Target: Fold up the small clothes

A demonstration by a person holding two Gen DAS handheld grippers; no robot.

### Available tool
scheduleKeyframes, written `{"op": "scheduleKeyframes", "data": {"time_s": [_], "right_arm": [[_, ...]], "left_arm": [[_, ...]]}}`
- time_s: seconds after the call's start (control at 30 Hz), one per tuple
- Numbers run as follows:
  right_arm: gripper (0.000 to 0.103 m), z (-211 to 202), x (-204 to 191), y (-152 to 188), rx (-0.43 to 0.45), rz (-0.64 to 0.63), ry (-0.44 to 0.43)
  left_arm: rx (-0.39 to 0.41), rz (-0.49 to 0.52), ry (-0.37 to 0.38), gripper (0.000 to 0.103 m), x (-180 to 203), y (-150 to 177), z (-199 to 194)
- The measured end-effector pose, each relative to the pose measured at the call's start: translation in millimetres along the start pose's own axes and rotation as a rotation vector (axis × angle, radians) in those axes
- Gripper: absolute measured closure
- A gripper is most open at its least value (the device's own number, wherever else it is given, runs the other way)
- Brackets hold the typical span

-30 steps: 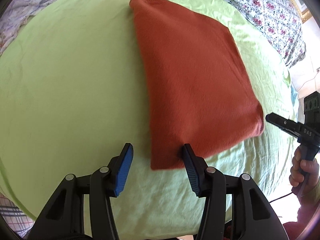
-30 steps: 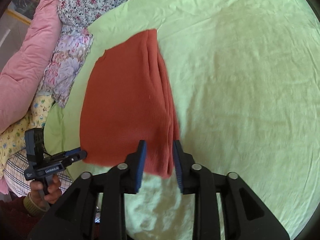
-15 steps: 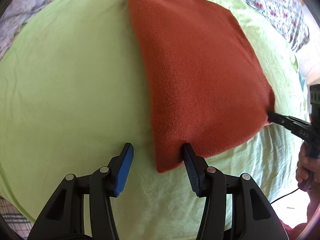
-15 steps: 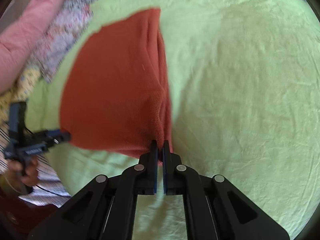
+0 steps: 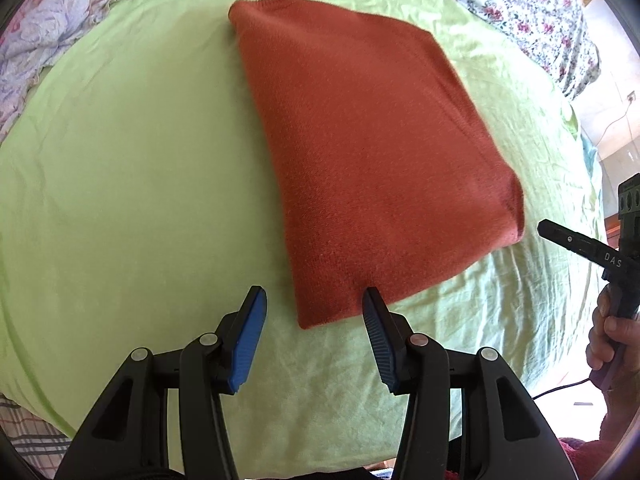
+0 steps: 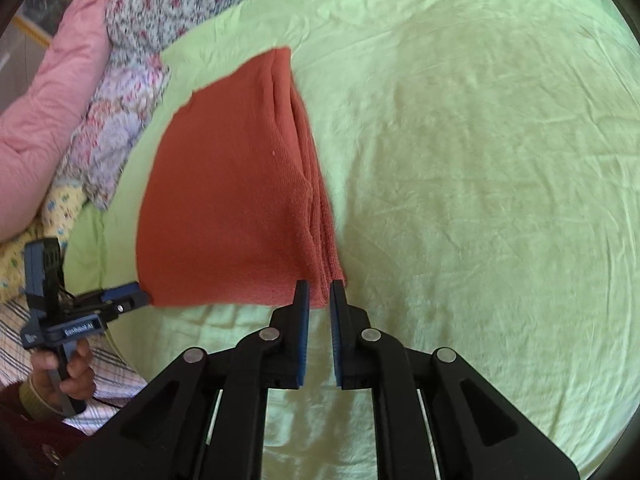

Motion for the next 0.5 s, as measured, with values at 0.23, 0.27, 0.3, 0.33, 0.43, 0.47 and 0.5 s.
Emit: {"op": "scheduleKeyframes", "data": {"time_s": [0.23,0.27,0.3,0.33,0.43,0.47,0.5], "right_arm": [[0.092,-9,-11,-2,0.041,0.011,-0.019],[0.092,-10,-13,-2,0.047,0.011,-0.024],[0.092,-13,-14,-2,0.053,0.008,-0.027],[0.092,-14,-17,-3,0.062,0.004,-0.03],[0.092,-18,-26,-5,0.075,-0.011,-0.046],[0.091,-19,-29,-6,0.079,-0.015,-0.046],[0.09,-19,-32,-7,0.082,-0.02,-0.052]], "left_arm": [[0.026,0.025,0.003,0.054,5,-5,-12],[0.036,0.025,0.004,0.053,5,-6,-15],[0.044,0.025,0.005,0.052,5,-7,-17],[0.052,0.027,0.006,0.052,5,-8,-19],[0.072,0.04,-0.008,0.051,7,-11,-25],[0.077,0.043,-0.007,0.051,6,-11,-27],[0.082,0.044,-0.005,0.051,8,-12,-27]]}}
Point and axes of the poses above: each gripper's, at about its wrist camera, not at the fingertips, and z roughly the way its jaws point, x to its right, y to its underside, the point moved 10 cm from there along z, roughly the way its jaws point, and after that the axes turned 12 degrees about -x, right-handed, at the moved point
